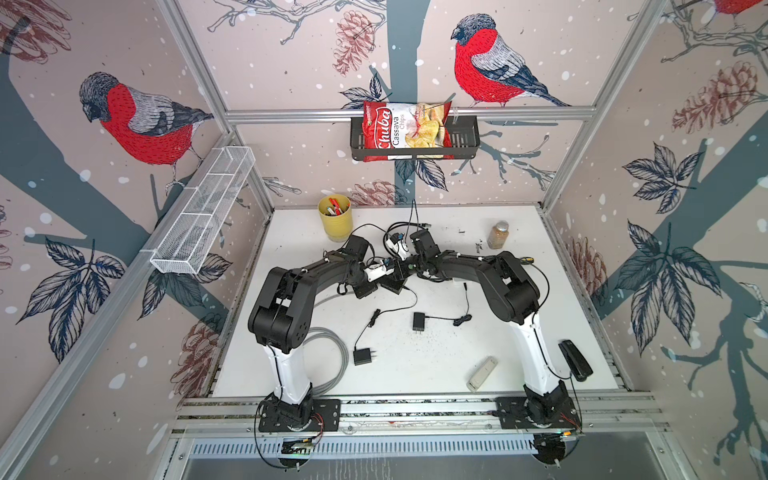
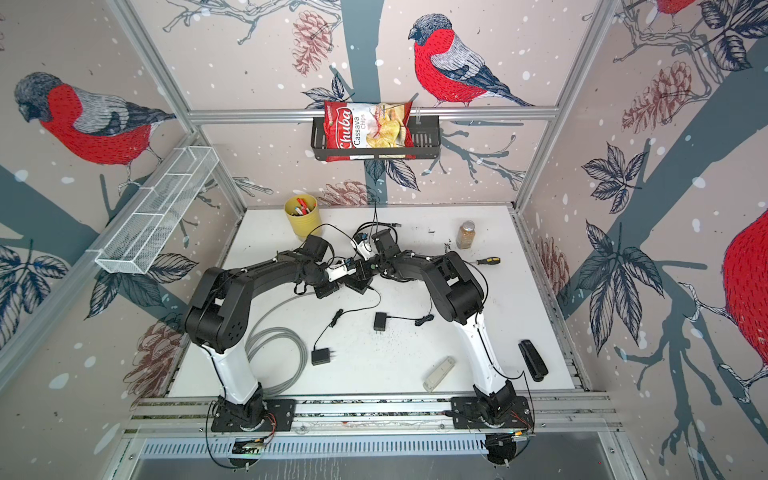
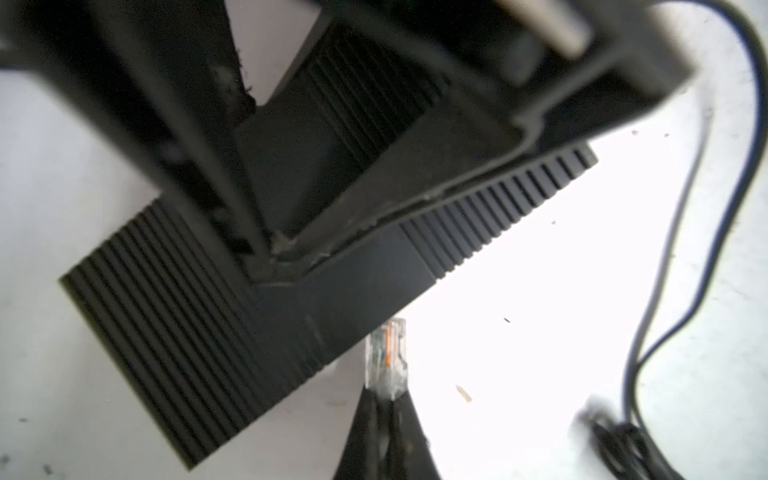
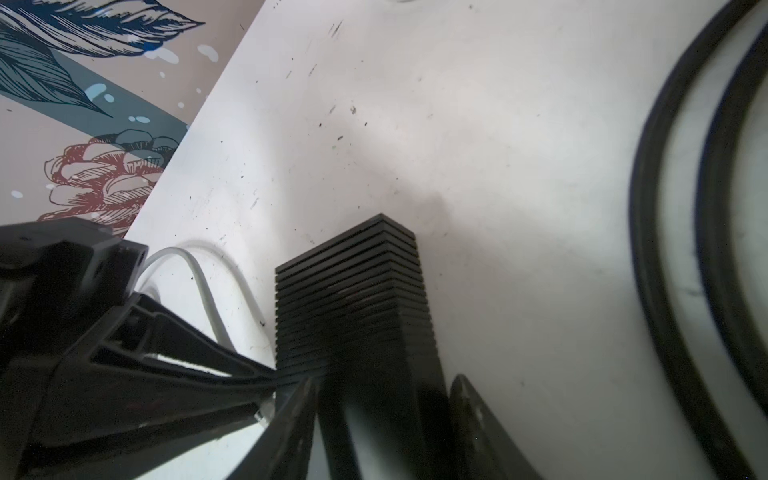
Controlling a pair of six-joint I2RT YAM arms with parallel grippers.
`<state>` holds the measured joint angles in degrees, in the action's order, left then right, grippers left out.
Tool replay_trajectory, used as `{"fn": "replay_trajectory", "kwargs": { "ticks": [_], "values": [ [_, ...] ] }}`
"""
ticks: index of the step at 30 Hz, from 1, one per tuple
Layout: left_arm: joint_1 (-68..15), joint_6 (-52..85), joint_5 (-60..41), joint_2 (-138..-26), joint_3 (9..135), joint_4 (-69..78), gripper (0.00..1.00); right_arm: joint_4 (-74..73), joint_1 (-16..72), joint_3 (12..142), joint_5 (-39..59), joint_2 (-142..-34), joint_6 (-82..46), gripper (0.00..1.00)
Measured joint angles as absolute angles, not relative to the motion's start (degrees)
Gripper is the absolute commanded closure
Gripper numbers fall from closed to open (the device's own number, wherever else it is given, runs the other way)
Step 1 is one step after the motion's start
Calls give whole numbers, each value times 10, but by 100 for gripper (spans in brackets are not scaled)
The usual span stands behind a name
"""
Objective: Insert the plug into the switch port
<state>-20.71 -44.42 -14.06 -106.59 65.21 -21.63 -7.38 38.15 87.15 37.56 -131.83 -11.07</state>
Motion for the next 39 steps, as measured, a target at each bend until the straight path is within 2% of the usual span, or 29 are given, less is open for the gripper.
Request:
{"fn": "replay_trajectory", "kwargs": {
  "ticks": [6,12,17,28,39],
  "values": [
    [-214,-465,-97,-1044,627,-166,100,-116,377,837,351,-1298,-165,43],
    [-176,-472,-123,-1045,675,-170,100,-177,364,825,345,-1272,-215,40],
    [-166,-486,-139,-1060,717,-135,100,-172,353,808,349,-1261,-258,40],
    [-161,-513,-147,-1112,767,-125,100,-143,350,825,396,-1278,-269,40],
    [-141,-529,-120,-1112,739,-164,100,-145,348,826,409,-1281,-256,39]
  ]
}}
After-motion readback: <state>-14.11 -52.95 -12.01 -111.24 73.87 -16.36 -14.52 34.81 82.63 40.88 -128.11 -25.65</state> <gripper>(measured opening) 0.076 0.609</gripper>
